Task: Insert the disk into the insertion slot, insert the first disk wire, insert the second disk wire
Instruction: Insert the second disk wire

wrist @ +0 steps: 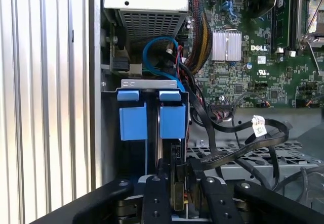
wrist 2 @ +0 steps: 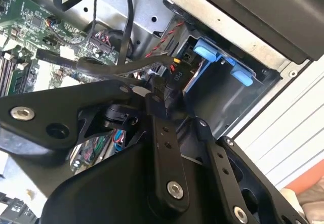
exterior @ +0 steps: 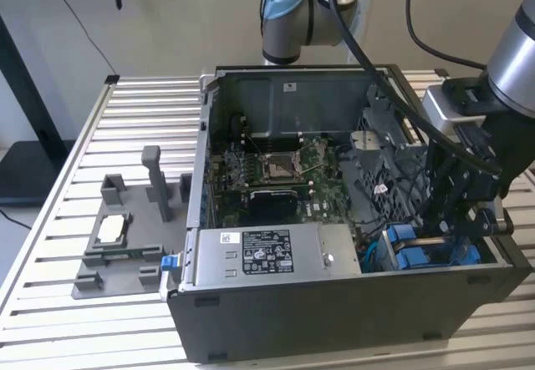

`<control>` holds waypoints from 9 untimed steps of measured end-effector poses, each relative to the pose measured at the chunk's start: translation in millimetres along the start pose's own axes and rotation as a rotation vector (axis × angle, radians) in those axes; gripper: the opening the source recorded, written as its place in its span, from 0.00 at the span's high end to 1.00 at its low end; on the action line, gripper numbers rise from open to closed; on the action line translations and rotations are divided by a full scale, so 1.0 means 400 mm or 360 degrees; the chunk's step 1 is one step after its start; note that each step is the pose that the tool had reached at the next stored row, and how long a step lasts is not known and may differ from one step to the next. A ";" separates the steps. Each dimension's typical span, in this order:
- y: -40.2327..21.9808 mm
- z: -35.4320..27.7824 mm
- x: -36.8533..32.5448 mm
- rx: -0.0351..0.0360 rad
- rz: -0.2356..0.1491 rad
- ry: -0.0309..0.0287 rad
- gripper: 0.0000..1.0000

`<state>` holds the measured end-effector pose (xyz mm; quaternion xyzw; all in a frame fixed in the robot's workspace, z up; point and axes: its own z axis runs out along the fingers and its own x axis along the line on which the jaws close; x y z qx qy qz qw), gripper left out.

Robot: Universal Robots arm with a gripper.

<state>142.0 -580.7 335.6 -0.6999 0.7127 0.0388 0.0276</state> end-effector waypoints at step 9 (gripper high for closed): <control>0.000 -0.020 -0.002 -0.0003 0.0002 -0.00013 0.69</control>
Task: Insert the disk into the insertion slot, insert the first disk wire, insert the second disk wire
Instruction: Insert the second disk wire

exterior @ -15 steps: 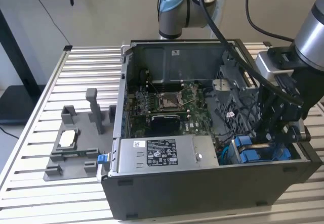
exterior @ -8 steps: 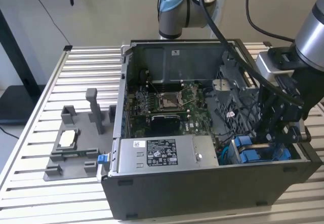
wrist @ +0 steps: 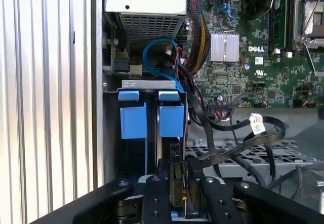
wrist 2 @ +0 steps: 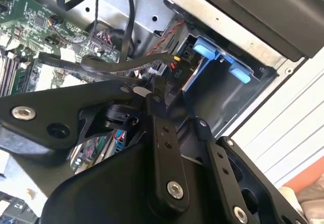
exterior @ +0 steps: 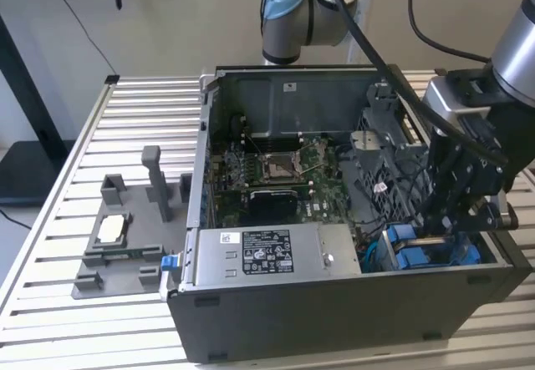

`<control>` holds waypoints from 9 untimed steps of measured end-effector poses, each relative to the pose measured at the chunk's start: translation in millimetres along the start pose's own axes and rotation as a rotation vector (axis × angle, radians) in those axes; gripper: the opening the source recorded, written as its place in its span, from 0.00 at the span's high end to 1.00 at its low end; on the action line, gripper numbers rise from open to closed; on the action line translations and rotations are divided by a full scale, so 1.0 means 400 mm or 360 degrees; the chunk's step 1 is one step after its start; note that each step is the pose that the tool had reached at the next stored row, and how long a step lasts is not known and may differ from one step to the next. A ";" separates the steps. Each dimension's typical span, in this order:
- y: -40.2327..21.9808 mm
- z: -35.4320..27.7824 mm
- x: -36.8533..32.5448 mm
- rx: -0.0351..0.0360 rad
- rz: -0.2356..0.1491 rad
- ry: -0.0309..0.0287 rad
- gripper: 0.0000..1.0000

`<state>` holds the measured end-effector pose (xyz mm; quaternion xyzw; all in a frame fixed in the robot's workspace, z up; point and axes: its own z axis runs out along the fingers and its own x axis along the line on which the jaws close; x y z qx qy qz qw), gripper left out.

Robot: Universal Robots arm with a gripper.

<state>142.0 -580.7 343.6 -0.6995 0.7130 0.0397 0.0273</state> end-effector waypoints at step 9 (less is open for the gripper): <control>0.001 -0.049 -0.005 0.0000 0.0015 -0.00005 0.69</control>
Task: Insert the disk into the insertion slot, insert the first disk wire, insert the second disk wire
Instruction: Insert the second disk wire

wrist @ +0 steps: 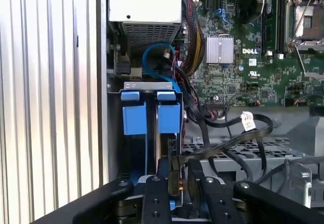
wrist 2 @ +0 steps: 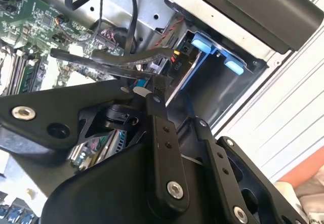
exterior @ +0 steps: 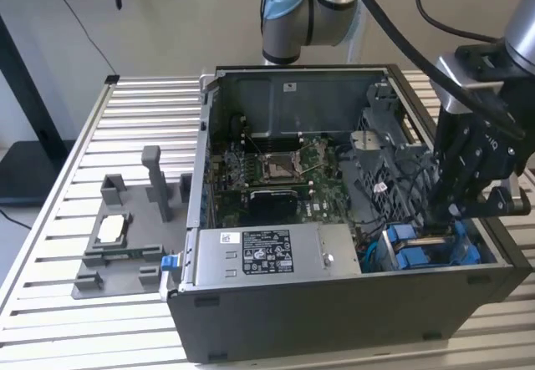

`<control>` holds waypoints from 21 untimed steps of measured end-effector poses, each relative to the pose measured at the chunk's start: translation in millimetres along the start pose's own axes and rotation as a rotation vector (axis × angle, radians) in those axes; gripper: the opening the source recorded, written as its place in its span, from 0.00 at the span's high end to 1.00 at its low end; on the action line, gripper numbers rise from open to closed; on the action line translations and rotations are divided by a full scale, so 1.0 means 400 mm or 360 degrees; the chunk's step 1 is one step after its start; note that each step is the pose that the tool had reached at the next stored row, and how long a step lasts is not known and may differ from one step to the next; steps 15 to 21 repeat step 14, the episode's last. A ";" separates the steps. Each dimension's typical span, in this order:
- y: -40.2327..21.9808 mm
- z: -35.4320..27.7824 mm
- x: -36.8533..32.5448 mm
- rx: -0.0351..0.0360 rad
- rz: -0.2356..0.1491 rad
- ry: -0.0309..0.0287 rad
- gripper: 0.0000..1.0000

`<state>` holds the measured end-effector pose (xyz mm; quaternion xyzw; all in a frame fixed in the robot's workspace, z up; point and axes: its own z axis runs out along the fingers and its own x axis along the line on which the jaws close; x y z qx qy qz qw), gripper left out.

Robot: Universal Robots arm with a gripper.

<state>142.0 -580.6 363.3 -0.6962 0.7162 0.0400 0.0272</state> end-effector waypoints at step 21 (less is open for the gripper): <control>0.001 -0.042 -0.004 0.0002 0.0020 -0.00003 0.69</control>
